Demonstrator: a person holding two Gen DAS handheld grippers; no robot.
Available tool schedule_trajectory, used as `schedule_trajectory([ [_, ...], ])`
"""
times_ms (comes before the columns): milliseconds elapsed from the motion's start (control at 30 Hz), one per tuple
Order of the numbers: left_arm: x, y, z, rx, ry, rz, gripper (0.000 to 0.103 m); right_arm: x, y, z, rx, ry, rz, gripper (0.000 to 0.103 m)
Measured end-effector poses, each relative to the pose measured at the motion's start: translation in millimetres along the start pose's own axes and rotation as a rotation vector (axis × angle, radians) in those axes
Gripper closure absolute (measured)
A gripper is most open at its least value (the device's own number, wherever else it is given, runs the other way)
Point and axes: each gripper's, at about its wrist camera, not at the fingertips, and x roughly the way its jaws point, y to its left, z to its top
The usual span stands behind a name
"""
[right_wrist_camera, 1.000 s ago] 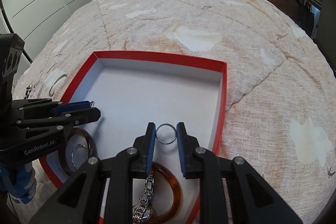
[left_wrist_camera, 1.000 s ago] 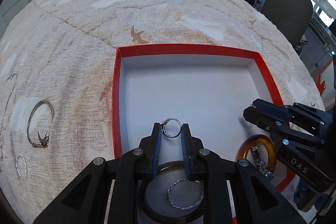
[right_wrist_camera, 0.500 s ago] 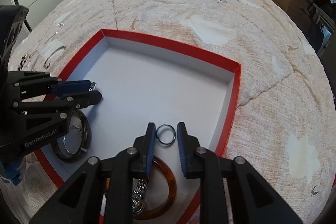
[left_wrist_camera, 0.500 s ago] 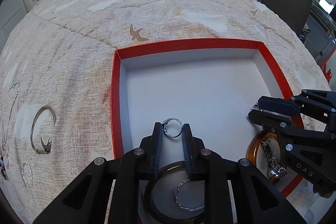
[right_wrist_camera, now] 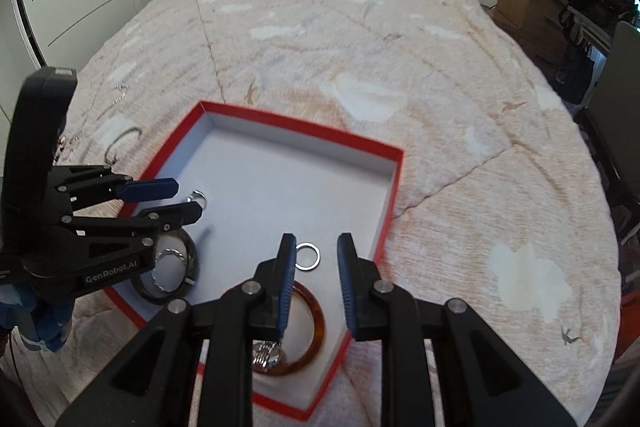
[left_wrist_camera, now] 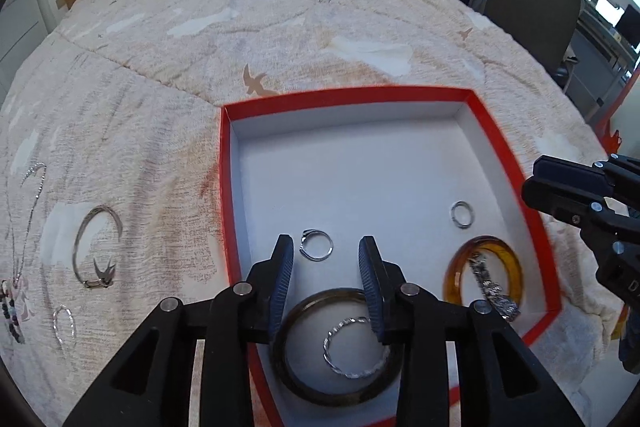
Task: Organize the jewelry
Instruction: 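Withdraw both tools from the box toward the remaining jewelry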
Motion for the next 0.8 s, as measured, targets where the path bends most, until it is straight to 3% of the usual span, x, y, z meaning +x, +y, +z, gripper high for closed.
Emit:
schedule_trajectory([
  [200, -60.3, 5.4, -4.0, -0.013, -0.07, -0.012, 0.069, -51.4, 11.0, 3.5, 0.016, -0.073, -0.002, 0.083],
  [367, -115.7, 19.6, -16.3, 0.001, -0.093, 0.035, 0.066, -95.6, 31.0, 6.7, 0.04, -0.144, 0.02, 0.083],
  [467, -154.1, 40.3, -28.7, -0.041, -0.14, 0.073, 0.056, -120.1, 45.6, 7.3, 0.053, -0.182, 0.038, 0.081],
  [567, -189.1, 67.7, -43.1, -0.086, -0.187, 0.126, 0.049, -142.8, 64.4, 6.8, 0.054, -0.218, 0.05, 0.069],
  [800, -254.2, 136.8, -84.5, -0.21, -0.246, 0.222, 0.042, -179.7, 115.7, 9.5, 0.002, -0.278, 0.08, 0.069],
])
